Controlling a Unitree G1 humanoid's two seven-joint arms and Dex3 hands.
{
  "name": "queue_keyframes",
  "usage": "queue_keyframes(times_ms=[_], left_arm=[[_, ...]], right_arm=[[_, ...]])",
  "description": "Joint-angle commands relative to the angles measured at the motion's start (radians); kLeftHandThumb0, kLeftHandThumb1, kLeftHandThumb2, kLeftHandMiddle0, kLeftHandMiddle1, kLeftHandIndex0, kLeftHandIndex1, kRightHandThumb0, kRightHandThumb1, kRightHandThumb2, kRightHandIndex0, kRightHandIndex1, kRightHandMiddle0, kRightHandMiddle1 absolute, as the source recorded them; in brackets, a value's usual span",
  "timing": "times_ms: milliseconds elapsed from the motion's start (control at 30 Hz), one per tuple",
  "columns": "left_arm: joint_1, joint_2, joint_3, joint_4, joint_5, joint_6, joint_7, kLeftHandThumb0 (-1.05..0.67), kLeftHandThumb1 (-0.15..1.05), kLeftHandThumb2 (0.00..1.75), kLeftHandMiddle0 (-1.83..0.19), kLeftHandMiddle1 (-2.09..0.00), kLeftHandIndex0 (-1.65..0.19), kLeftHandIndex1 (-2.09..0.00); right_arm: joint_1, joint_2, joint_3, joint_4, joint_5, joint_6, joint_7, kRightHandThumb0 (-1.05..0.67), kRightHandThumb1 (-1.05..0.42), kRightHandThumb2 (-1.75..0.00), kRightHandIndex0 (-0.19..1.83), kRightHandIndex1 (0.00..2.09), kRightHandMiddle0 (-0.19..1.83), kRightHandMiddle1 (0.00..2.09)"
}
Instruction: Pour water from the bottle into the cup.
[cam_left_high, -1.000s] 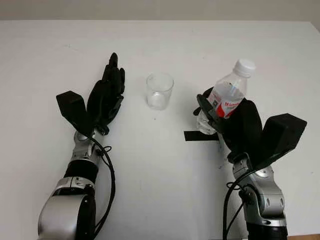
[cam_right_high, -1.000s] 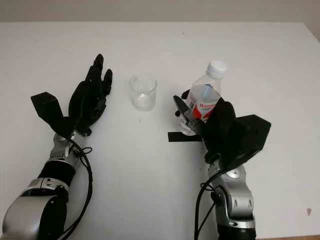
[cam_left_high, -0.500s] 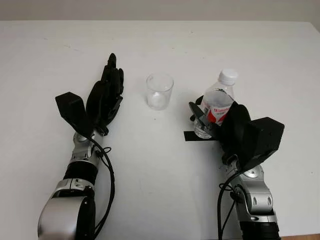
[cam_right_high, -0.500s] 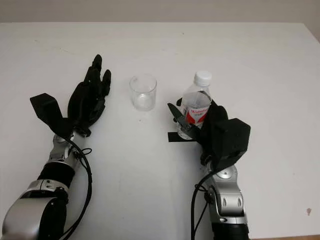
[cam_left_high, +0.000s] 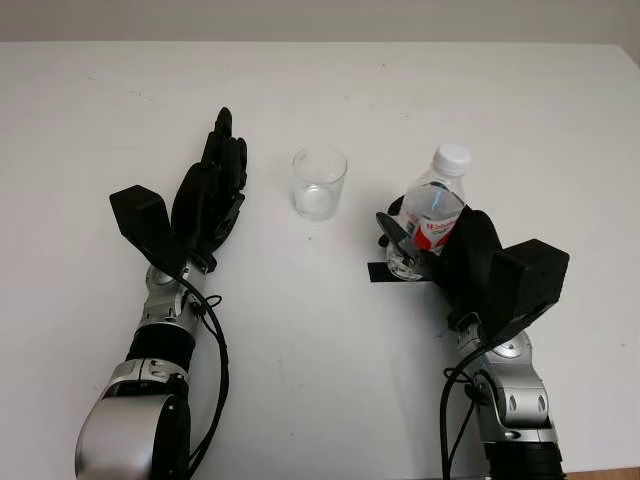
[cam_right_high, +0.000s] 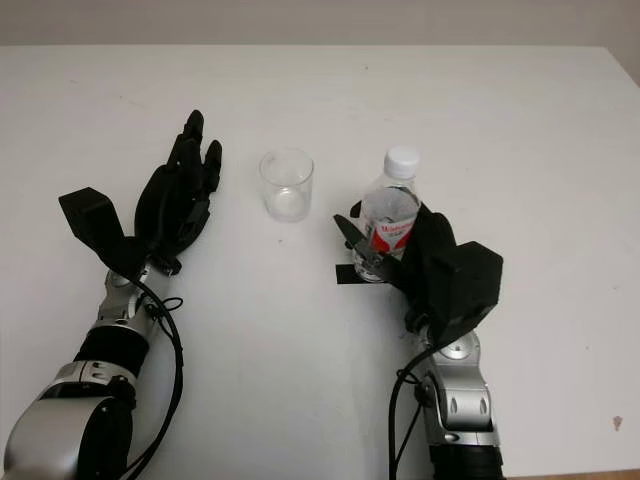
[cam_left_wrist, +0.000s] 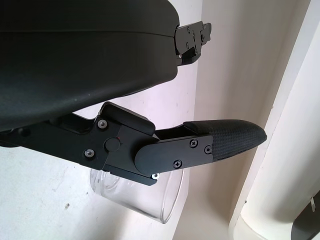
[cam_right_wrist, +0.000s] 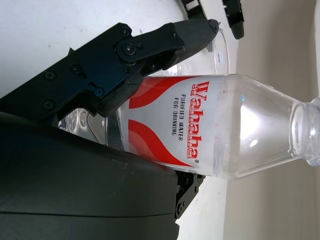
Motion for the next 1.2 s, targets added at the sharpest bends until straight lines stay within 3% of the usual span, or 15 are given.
queue_keyframes(times_ms=[0, 133, 200, 267, 300, 400, 567, 833, 1167], left_arm=[[0.015, 0.007, -0.002, 0.009, 0.006, -0.007, -0.007, -0.85, 1.05, 0.60, 0.19, 0.00, 0.19, 0.00], [0.009, 0.008, 0.000, 0.011, 0.003, -0.003, -0.011, -0.85, 1.05, 0.61, 0.19, 0.00, 0.19, 0.00], [0.007, 0.008, 0.000, 0.012, 0.004, -0.002, -0.010, -0.85, 1.05, 0.60, 0.19, 0.00, 0.19, 0.00], [0.004, 0.008, 0.001, 0.015, 0.002, -0.003, -0.012, -0.85, 1.05, 0.60, 0.19, 0.00, 0.19, 0.00], [0.002, 0.007, 0.002, 0.017, 0.000, -0.003, -0.013, -0.84, 1.05, 0.60, 0.19, 0.00, 0.19, 0.00], [0.000, 0.006, 0.002, 0.021, 0.001, -0.009, -0.015, -0.84, 1.05, 0.61, 0.19, 0.00, 0.19, 0.00], [-0.004, 0.008, 0.002, 0.025, 0.002, -0.015, -0.014, -0.85, 1.05, 0.60, 0.19, 0.00, 0.19, 0.00], [-0.009, 0.012, 0.009, 0.031, -0.009, -0.009, -0.024, -0.86, 1.05, 0.57, 0.19, 0.00, 0.19, 0.00], [-0.006, 0.014, 0.003, 0.027, 0.001, -0.007, -0.015, -0.86, 1.05, 0.59, 0.19, 0.00, 0.19, 0.00]], right_arm=[[0.045, -0.014, 0.016, -0.007, -0.005, 0.020, 0.018, -0.53, -1.05, -0.26, 0.83, 2.09, 0.53, 2.09], [0.085, -0.032, 0.023, -0.005, 0.018, -0.013, 0.082, -0.57, -1.05, -0.13, 0.22, 2.03, 0.13, 2.05], [0.115, -0.083, 0.049, -0.063, -0.003, 0.025, 0.133, -0.61, -1.03, -0.07, 0.00, 1.48, -0.06, 1.72], [0.135, -0.126, 0.064, -0.118, -0.014, 0.064, 0.179, -0.63, -0.99, -0.06, 0.03, 0.73, -0.08, 1.12], [0.140, -0.137, 0.067, -0.132, -0.015, 0.072, 0.190, -0.63, -0.98, -0.05, 0.07, 0.48, -0.05, 0.90], [0.159, -0.158, 0.071, -0.156, -0.015, 0.059, 0.217, -0.64, -0.95, -0.05, 0.08, 0.13, -0.01, 0.53], [0.177, -0.161, 0.067, -0.157, -0.011, 0.035, 0.226, -0.67, -0.94, -0.05, -0.01, 0.03, -0.04, 0.34], [0.196, -0.139, 0.046, -0.146, 0.013, 0.017, 0.194, -0.72, -0.90, -0.05, -0.13, 0.02, -0.08, 0.21], [0.203, -0.102, 0.014, -0.055, -0.055, -0.196, 0.055, -0.88, -0.89, -0.05, -0.19, 0.00, -0.19, 0.09]])
